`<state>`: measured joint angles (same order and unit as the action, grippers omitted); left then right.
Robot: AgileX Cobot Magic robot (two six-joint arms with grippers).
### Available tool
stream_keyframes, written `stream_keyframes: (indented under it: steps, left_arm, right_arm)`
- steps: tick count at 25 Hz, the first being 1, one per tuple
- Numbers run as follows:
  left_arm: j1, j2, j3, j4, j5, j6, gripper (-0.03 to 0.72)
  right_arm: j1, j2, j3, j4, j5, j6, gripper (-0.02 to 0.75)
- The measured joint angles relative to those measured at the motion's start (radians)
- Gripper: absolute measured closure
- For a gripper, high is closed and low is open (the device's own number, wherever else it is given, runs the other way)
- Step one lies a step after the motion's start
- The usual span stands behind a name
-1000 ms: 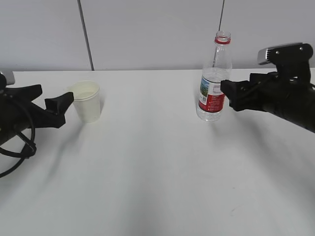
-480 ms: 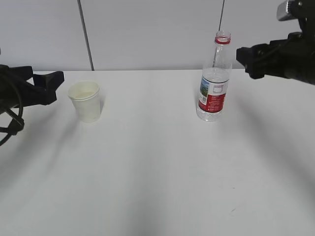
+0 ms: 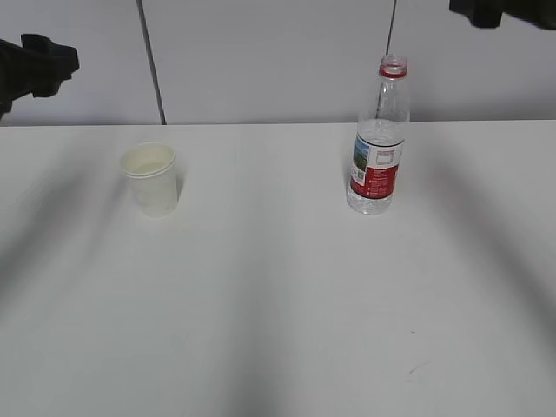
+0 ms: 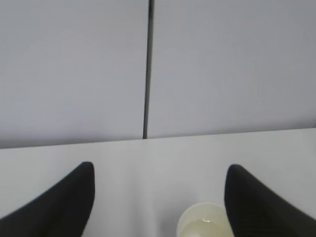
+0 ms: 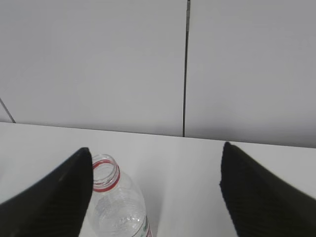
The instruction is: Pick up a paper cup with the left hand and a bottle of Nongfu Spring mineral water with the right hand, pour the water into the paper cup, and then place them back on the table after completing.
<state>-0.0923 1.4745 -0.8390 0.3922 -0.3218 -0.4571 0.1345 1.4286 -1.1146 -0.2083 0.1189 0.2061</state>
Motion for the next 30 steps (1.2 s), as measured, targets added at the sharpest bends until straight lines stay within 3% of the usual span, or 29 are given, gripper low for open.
stream_keyframes:
  steps: [13, 18, 24, 30]
  left_arm:
    - [-0.157, -0.001, -0.390, -0.021, 0.788, -0.018, 0.246]
    - [-0.170, -0.001, -0.456, -0.127, 1.077, -0.008, 0.251]
    - [-0.172, -0.001, -0.475, -0.300, 1.381, 0.141, 0.251]
    - [-0.172, -0.001, -0.478, -0.326, 1.550, 0.171, 0.255]
  right_arm:
    - [0.000, -0.004, -0.351, 0.054, 0.671, 0.021, 0.146]
    - [0.000, -0.007, -0.388, 0.072, 0.910, 0.019, 0.146]
    - [0.000, -0.007, -0.390, 0.141, 1.087, -0.032, 0.146]
    - [0.000, -0.007, -0.390, 0.147, 1.129, -0.086, 0.146]
